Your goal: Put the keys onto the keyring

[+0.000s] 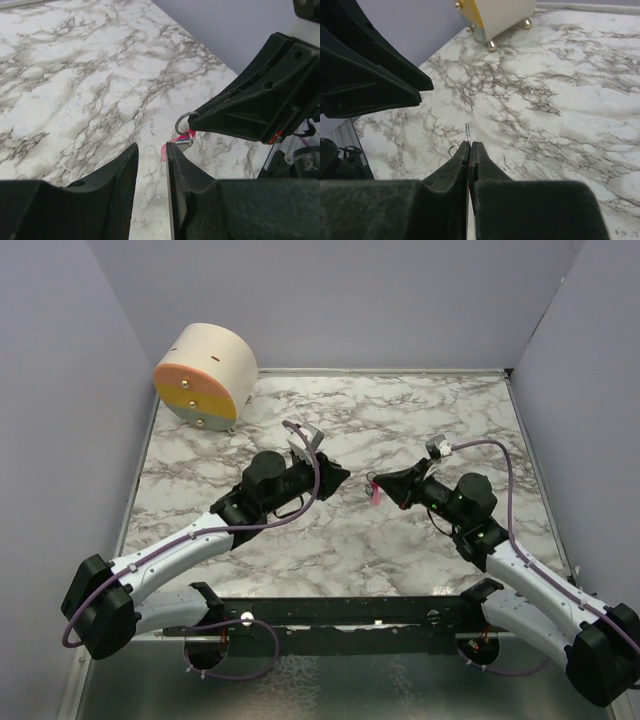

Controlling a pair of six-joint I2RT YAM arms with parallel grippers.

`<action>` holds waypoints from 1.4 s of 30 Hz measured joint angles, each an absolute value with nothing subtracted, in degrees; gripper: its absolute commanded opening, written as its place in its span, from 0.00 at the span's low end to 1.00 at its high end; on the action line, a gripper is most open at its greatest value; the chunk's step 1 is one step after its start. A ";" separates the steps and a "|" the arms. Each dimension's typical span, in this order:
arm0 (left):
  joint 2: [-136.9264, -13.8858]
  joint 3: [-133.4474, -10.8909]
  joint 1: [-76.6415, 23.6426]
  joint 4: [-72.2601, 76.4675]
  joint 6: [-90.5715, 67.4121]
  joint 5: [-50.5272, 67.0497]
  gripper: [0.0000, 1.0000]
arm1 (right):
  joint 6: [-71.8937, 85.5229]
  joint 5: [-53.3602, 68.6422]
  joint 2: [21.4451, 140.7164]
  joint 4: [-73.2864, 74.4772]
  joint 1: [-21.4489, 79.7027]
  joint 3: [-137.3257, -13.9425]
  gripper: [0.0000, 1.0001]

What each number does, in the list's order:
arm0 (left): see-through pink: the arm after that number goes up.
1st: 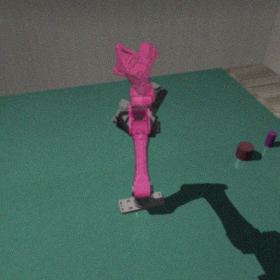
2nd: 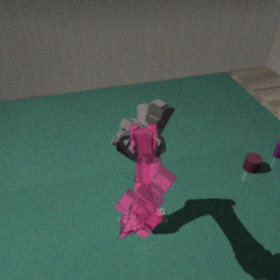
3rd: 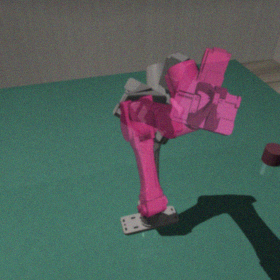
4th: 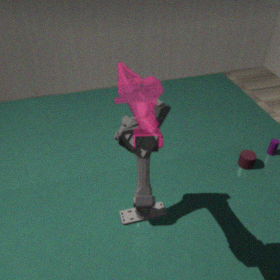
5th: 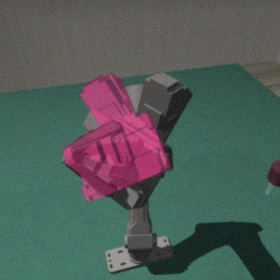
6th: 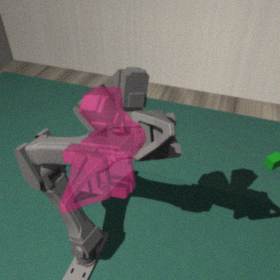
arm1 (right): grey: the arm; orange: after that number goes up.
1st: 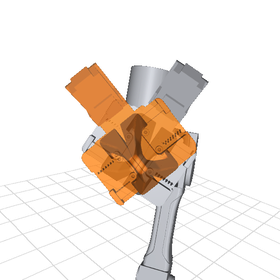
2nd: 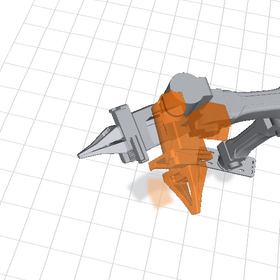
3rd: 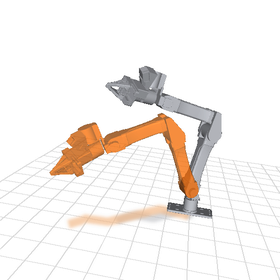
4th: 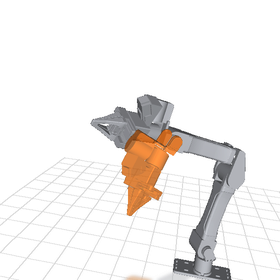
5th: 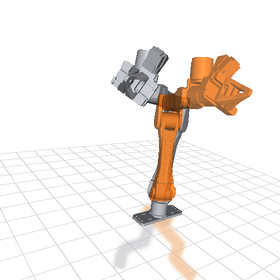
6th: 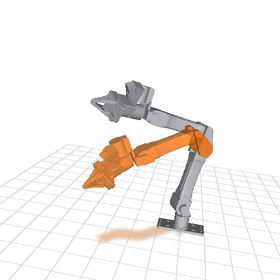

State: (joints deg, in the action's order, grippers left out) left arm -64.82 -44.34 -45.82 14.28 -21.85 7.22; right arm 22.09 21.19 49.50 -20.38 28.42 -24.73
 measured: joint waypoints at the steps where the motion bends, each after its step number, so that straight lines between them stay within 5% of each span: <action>1: -64.82 -43.77 -45.82 15.57 -22.22 7.18 0.31 | 22.52 21.67 49.58 -21.52 28.42 -24.53 0.01; 18: -64.99 -38.94 -45.78 35.62 -27.18 7.75 0.45 | 33.30 27.07 56.42 -37.41 28.42 -26.00 0.01; 42: -68.03 -39.31 -43.20 40.29 -31.48 16.86 0.43 | 40.16 29.76 59.79 -43.77 28.42 -28.99 0.01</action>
